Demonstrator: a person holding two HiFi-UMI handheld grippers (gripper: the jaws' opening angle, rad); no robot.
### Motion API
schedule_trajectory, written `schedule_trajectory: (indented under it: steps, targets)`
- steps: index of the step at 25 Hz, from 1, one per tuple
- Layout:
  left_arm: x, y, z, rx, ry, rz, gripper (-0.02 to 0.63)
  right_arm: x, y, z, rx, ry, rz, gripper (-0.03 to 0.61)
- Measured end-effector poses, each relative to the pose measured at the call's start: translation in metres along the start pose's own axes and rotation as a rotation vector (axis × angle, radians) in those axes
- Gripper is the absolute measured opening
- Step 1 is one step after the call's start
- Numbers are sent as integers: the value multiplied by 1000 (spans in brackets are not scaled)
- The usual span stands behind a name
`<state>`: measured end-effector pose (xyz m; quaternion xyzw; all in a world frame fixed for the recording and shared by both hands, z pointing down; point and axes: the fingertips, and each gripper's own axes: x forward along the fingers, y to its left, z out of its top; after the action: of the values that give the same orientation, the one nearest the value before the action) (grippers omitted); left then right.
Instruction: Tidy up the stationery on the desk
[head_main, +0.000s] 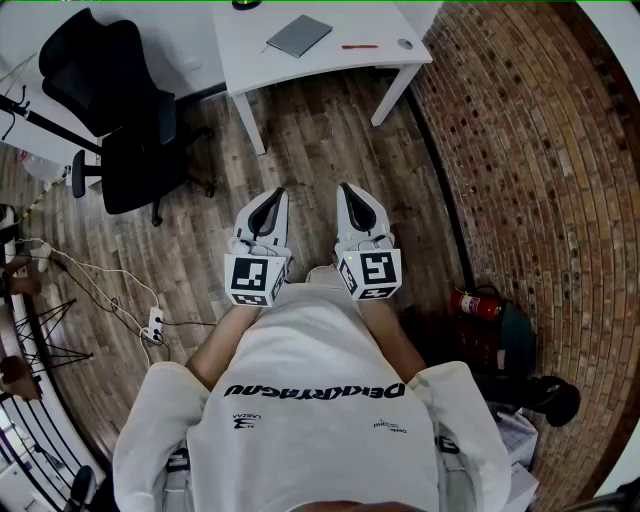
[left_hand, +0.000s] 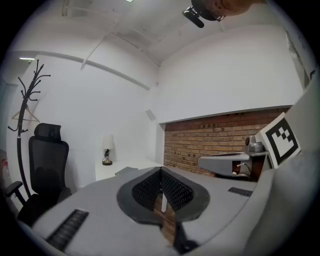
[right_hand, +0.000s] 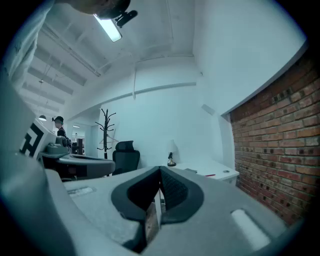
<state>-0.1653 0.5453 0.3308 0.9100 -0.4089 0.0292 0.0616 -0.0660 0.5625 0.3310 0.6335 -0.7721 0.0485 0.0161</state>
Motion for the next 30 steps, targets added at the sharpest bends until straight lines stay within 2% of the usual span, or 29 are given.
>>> schedule_trajectory:
  steps: [9, 17, 25, 30]
  targets:
    - [17, 3, -4, -11, 3, -1, -2, 11, -8, -3, 7, 10, 29, 2]
    - [61, 1, -4, -10, 27, 8, -2, 39, -47, 2, 27, 17, 24, 2]
    - [107, 15, -2, 12, 59, 80, -2, 85, -88, 6, 71, 13, 52, 2]
    - [126, 9, -11, 47, 96, 116, -2, 93, -104, -16, 87, 46, 79, 2]
